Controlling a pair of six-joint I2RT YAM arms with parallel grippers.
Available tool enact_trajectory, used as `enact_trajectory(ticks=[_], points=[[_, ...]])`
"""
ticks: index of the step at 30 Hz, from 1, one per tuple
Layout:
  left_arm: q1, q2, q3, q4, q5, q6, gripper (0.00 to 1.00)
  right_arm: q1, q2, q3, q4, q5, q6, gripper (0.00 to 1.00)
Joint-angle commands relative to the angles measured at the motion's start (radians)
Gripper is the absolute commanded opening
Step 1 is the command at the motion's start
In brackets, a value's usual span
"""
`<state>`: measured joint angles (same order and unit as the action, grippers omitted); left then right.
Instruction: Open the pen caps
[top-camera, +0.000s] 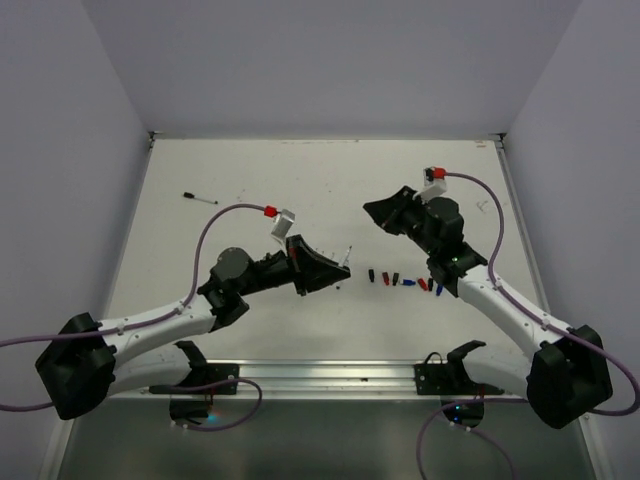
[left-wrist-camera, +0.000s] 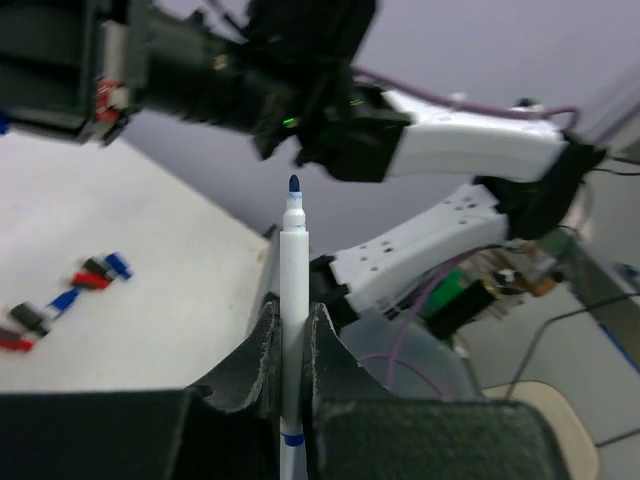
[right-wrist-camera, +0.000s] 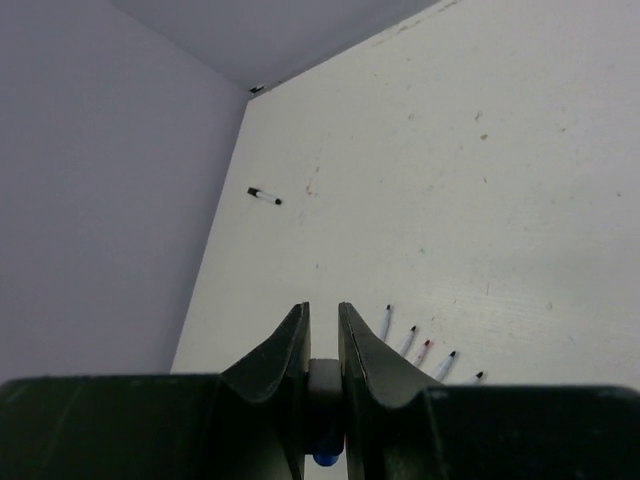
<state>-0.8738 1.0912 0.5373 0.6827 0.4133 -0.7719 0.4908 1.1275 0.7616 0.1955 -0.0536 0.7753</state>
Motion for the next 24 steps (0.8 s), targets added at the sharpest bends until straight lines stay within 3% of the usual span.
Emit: enact_trajectory(ticks=[1,2,4,5,6,7,8,9,12,15,21,24], points=[[0.050,0.048,-0.092,0.663,0.288,-0.361,0.00,-0.080,-0.017,-0.084,0.447,-0.294,0.140,0.00],[0.052,0.049,-0.079,0.611,0.295,-0.360,0.00,-0.081,-0.023,-0.065,0.431,-0.293,0.125,0.00],[0.052,0.007,-0.031,0.316,0.225,-0.156,0.00,-0.081,-0.038,0.011,0.197,-0.212,0.038,0.00],[0.052,-0.048,0.077,-0.149,0.149,-0.044,0.00,-0.083,-0.055,0.040,0.108,-0.171,0.003,0.00],[0.052,-0.059,0.116,-0.301,-0.036,0.089,0.00,-0.083,-0.060,0.073,-0.074,-0.138,-0.036,0.00],[0.058,-0.056,0.153,-0.428,-0.127,0.144,0.00,-0.081,-0.061,0.140,-0.173,-0.046,-0.104,0.00],[0.067,-0.047,0.230,-0.662,-0.233,0.186,0.00,-0.083,-0.058,0.174,-0.271,0.006,-0.131,0.00],[0.074,-0.036,0.254,-0.751,-0.393,0.227,0.00,-0.089,-0.040,0.208,-0.453,0.050,-0.158,0.00],[0.102,0.001,0.279,-0.894,-0.616,0.246,0.00,-0.141,0.032,0.329,-0.772,0.254,-0.223,0.00],[0.124,0.056,0.273,-0.951,-0.788,0.237,0.00,-0.254,0.084,0.341,-0.902,0.273,-0.257,0.00],[0.147,0.130,0.227,-0.970,-1.048,0.169,0.00,-0.362,0.061,0.194,-0.936,0.347,-0.268,0.00],[0.163,0.110,0.178,-0.899,-1.045,0.180,0.00,-0.391,0.063,0.128,-0.930,0.350,-0.254,0.00]])
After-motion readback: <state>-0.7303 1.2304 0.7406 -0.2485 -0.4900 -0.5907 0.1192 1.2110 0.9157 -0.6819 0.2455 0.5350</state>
